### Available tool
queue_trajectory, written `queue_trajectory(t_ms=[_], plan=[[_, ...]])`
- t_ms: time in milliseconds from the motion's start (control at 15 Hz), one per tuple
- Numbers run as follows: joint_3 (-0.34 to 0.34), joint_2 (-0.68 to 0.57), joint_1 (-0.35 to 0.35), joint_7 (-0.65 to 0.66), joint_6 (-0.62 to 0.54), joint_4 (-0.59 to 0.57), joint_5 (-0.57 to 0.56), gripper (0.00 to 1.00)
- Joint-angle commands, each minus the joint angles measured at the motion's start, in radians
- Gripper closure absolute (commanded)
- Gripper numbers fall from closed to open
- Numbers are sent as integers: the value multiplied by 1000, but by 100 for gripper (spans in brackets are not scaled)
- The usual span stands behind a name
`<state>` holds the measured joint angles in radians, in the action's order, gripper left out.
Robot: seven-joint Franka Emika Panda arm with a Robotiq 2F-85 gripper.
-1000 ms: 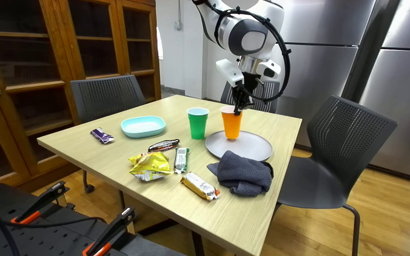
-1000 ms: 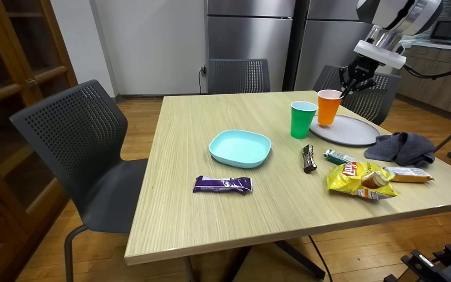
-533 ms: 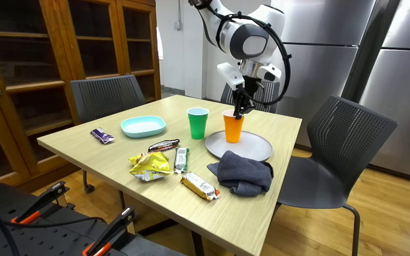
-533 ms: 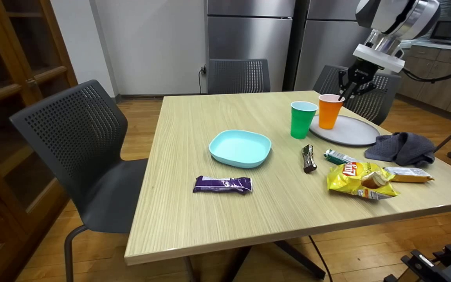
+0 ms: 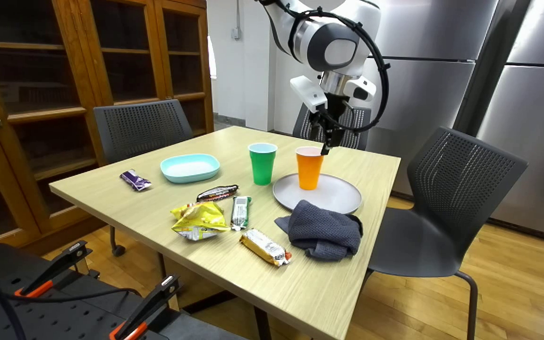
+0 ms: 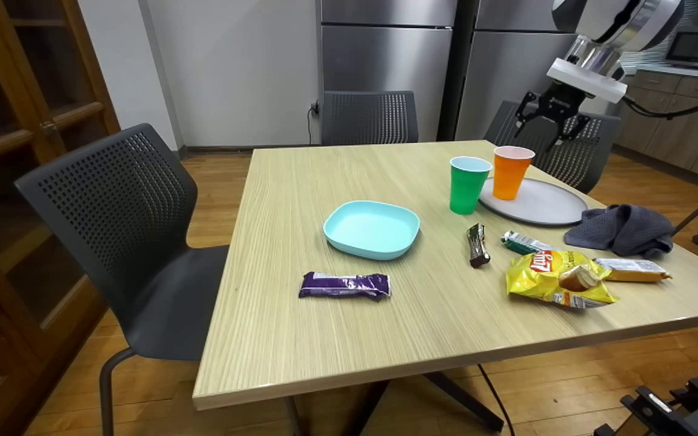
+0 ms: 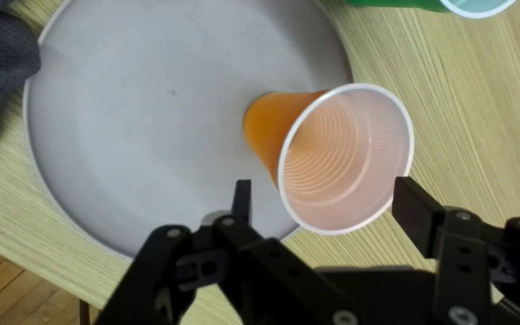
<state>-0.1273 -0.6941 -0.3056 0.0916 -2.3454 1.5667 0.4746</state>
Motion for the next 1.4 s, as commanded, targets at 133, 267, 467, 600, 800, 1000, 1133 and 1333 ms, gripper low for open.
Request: queue_trajectory(t_ms=[133,267,467,600,800,1000,1133,1333], plan=[[6,129,9,31,60,37,-44,0],[6,163,21,37,81,45,-57,0],[-4,194,63,89,70,65,-84,0],[-3,213,99,126,55,90,-111,0],[11,175,93,106,53,52,-105,0],[13,172,105,111,52,55,-109,0],[11,170,94,110,52,55,-108,0],[10,169,92,110,52,54,-108,0]])
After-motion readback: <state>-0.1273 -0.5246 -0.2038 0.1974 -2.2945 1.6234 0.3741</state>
